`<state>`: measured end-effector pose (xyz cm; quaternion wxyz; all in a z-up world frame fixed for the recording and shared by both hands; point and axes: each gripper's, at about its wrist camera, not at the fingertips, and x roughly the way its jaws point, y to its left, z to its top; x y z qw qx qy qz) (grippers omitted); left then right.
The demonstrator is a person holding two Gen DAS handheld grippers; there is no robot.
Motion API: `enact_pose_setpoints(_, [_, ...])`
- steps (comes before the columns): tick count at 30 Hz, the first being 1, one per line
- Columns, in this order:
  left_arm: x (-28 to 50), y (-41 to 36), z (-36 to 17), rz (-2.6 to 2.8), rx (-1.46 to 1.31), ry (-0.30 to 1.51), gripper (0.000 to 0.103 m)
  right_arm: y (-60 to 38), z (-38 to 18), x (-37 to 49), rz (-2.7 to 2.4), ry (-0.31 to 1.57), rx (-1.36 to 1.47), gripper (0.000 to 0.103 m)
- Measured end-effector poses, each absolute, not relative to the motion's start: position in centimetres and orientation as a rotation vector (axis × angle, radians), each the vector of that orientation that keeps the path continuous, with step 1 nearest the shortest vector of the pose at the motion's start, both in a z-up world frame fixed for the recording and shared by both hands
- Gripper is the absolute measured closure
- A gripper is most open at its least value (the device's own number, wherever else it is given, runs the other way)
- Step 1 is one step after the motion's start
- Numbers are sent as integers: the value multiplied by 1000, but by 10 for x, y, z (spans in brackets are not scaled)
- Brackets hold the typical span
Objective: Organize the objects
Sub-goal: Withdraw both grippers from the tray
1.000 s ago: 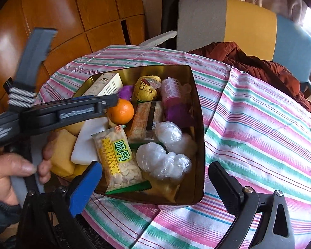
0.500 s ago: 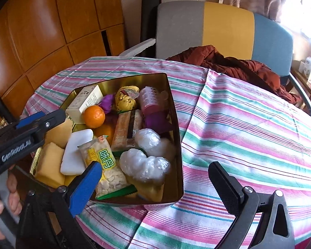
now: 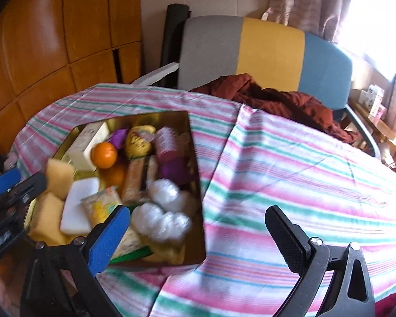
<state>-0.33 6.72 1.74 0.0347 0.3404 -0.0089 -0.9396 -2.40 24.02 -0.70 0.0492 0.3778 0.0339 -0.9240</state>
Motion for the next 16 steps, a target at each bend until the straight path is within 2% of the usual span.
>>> enact_pose_setpoints(4, [-2,64,17,-2883,1066,6,41,249,-3,-26,-2819,17,1147,0])
enact_pose_setpoints(16, [1,58,18,-2890,996,31,41,240,-19,-15,-2759,27,1184,0])
